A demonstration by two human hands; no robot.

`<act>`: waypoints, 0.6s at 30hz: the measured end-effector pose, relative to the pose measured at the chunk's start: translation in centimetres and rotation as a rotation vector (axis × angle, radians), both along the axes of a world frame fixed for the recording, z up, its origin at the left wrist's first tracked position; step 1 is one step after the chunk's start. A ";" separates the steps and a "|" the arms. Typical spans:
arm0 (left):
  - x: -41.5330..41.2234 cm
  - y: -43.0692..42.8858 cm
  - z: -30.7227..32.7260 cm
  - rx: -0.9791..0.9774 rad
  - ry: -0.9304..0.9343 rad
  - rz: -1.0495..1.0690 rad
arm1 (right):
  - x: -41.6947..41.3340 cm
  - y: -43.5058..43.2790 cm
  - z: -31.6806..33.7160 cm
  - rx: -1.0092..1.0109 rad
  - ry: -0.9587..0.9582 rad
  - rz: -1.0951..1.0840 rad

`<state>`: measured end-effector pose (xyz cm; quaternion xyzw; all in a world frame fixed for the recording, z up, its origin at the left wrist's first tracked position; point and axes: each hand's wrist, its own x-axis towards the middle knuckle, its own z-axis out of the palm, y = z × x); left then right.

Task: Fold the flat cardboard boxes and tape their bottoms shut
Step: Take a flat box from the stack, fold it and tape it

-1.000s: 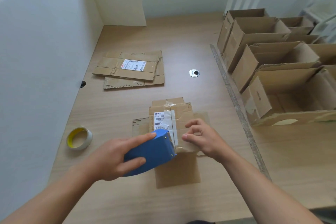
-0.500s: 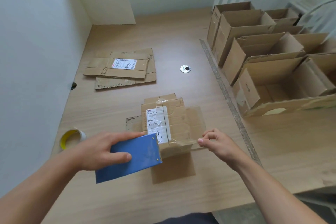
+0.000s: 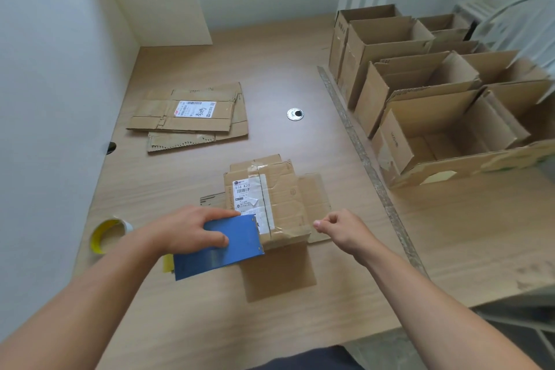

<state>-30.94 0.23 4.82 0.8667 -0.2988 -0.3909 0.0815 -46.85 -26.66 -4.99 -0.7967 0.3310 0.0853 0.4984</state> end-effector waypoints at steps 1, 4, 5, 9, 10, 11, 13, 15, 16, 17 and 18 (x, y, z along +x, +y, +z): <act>0.1 -0.1 -0.2 0.011 -0.005 0.000 | 0.1 0.0 -0.1 -0.005 0.020 0.008; 0.6 -0.3 -0.8 0.021 -0.008 0.016 | 0.4 -0.1 -0.5 0.043 0.045 -0.002; 0.8 -0.3 -1.0 0.022 -0.004 0.018 | 0.4 0.0 -0.7 0.074 0.050 -0.019; 1.0 -0.6 -1.2 0.042 -0.025 0.016 | 0.1 0.3 -1.5 0.230 0.063 -0.055; 1.0 -0.8 -1.2 0.049 -0.032 0.011 | 0.1 0.4 -1.5 0.270 0.062 -0.062; 0.9 -0.9 -1.3 0.057 -0.036 0.007 | 0.0 0.5 -1.5 0.291 0.060 -0.067; 0.8 -1.2 -1.2 0.071 -0.047 -0.003 | 0.0 0.5 -1.6 0.296 0.057 -0.089; 0.8 -1.5 -1.1 0.087 -0.066 -0.018 | 0.0 0.6 -1.6 0.279 0.059 -0.126; 0.8 -1.6 -1.0 0.095 -0.073 -0.025 | -0.1 0.5 -1.6 0.230 0.064 -0.131; 0.7 -1.7 -0.9 0.100 -0.077 -0.030 | -0.3 0.4 -1.8 0.161 0.063 -0.123; 0.7 -1.8 -0.8 0.103 -0.077 -0.032 | -0.5 0.4 -1.8 0.114 0.065 -0.104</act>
